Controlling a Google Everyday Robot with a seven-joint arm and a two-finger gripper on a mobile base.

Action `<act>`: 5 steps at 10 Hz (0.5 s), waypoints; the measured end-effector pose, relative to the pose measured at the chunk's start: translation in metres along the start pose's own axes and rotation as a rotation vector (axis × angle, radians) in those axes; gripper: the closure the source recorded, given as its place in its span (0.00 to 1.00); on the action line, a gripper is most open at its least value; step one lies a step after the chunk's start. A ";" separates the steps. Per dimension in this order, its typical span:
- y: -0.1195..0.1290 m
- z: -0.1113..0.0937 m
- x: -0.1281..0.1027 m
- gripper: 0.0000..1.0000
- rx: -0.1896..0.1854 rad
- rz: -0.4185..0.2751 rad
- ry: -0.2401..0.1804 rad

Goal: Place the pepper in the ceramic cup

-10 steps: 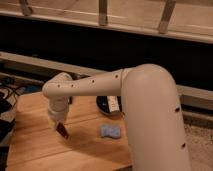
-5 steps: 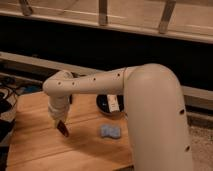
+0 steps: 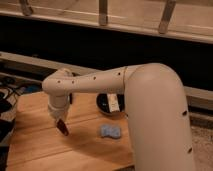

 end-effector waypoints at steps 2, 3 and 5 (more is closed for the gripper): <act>-0.001 -0.022 0.001 0.89 0.013 0.022 -0.037; -0.003 -0.031 0.002 0.89 0.016 0.032 -0.048; -0.012 -0.045 0.007 0.89 0.025 0.069 -0.078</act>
